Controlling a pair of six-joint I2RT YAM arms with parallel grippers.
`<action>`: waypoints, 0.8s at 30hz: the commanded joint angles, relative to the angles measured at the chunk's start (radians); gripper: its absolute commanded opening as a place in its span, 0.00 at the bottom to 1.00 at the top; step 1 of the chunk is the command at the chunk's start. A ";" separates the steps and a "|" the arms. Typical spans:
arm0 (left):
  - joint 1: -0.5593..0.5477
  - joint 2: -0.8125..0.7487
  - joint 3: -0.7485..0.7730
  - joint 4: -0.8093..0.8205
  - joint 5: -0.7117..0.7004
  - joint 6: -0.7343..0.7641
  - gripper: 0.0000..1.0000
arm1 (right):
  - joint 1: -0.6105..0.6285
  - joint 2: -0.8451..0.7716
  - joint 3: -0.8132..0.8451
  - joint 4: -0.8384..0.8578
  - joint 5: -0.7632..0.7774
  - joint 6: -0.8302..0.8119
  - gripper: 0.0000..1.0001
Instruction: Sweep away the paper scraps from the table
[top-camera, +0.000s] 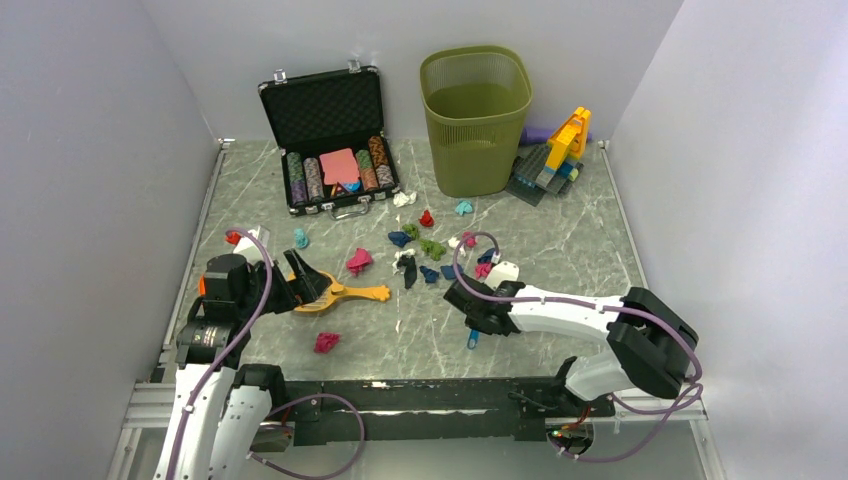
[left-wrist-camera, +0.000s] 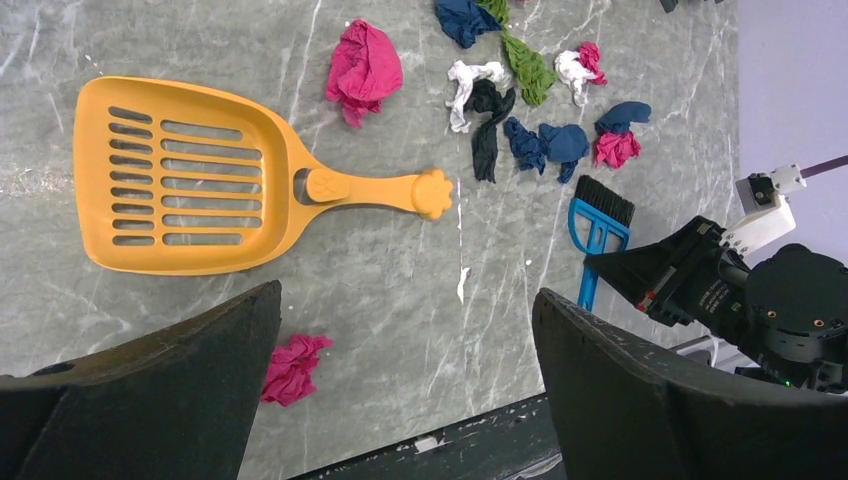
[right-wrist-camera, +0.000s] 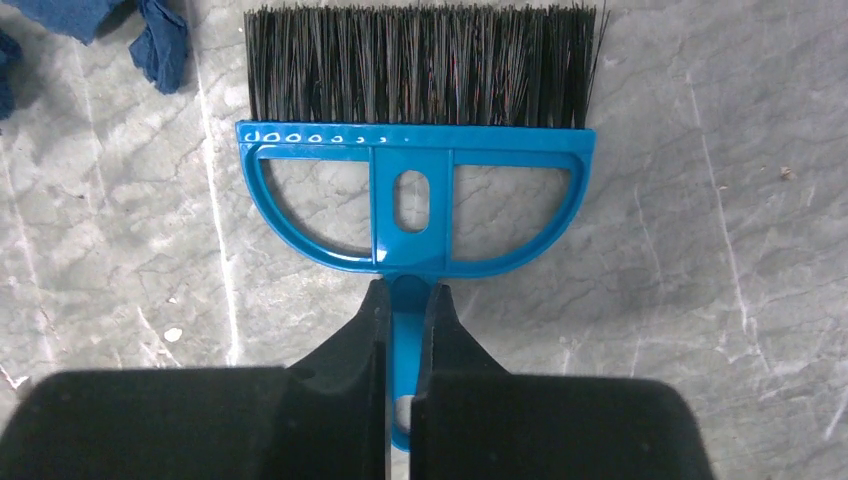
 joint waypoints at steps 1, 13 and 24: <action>0.000 0.005 -0.002 0.037 0.019 0.031 0.99 | -0.006 0.005 0.010 0.007 -0.006 0.010 0.00; -0.126 -0.092 -0.141 0.325 0.160 -0.153 0.99 | -0.012 -0.239 0.147 0.000 -0.039 0.028 0.00; -0.582 0.124 -0.071 0.541 -0.118 -0.268 0.99 | -0.015 -0.341 0.179 0.153 -0.081 0.199 0.00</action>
